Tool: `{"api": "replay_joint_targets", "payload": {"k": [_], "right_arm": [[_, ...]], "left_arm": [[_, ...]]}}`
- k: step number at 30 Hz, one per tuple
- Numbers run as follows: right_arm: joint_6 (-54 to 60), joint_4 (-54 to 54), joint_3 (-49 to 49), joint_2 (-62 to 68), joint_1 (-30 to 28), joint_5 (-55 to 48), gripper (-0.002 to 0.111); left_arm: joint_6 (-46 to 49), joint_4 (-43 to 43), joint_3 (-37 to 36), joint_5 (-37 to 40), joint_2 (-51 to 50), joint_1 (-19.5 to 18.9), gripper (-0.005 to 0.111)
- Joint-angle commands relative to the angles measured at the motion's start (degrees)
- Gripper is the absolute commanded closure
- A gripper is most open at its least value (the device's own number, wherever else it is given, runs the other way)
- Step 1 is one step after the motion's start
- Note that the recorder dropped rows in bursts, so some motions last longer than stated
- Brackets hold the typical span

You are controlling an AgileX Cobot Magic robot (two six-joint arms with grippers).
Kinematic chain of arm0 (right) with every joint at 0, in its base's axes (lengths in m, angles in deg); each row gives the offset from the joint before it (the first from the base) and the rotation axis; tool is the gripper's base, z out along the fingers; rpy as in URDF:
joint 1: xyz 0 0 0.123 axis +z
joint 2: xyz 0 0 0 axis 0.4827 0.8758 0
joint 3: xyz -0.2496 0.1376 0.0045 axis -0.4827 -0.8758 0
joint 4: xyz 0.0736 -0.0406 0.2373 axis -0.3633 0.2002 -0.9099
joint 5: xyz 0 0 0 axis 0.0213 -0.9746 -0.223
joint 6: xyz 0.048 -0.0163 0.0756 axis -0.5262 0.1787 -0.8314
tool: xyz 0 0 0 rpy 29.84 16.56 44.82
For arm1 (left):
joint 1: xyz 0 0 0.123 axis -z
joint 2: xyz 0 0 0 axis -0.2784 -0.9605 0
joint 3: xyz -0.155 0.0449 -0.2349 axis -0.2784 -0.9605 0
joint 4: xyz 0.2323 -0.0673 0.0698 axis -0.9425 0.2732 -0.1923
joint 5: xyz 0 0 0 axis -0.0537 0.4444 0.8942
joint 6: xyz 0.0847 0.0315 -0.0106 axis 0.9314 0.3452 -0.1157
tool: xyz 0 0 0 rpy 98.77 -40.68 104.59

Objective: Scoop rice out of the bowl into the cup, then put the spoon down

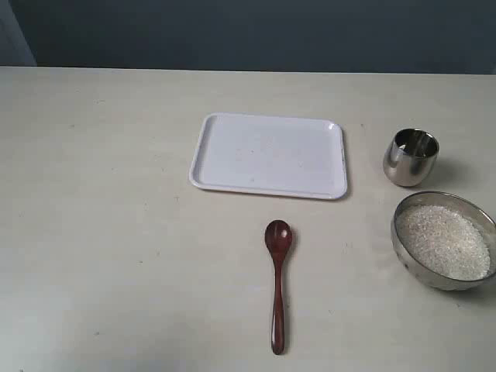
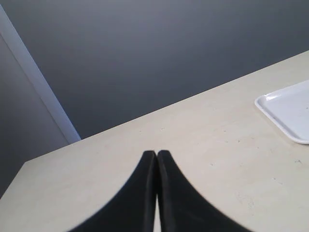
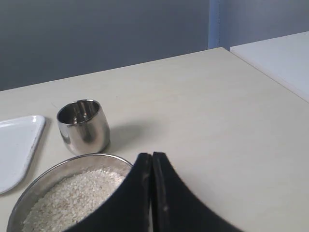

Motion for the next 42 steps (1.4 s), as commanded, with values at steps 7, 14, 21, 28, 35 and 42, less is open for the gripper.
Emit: {"api": "replay_joint_targets", "payload": {"k": [7, 14, 21, 28, 35, 42], "right_arm": [[0.0, 0.0, -0.1, -0.4, -0.2, 0.3, 0.108], [-1.0, 0.3, -0.1, -0.4, -0.2, 12.5, 0.108], [-9.2, -33.0, -0.1, -0.4, -0.2, 23.5, 0.108], [-4.3, -39.2, 1.8, -0.4, -0.2, 6.7, 0.108], [18.9, -39.0, 25.3, 10.2, -0.2, -12.8, 0.109], [24.8, -32.0, 51.8, 43.9, 0.1, -39.0, 0.109]], "left_arm": [[-0.2, 0.2, 0.1, -0.6, 0.3, 0.0, 0.106], [-0.2, 0.2, 0.1, -0.6, 0.3, 0.0, 0.106], [-0.2, 0.2, 0.1, -0.6, 0.3, 0.0, 0.106], [-0.2, 0.2, 0.1, -0.6, 0.3, 0.0, 0.106], [-0.2, 0.2, 0.1, -0.6, 0.3, 0.0, 0.106], [-0.2, 0.2, 0.1, -0.6, 0.3, 0.0, 0.106]]}}
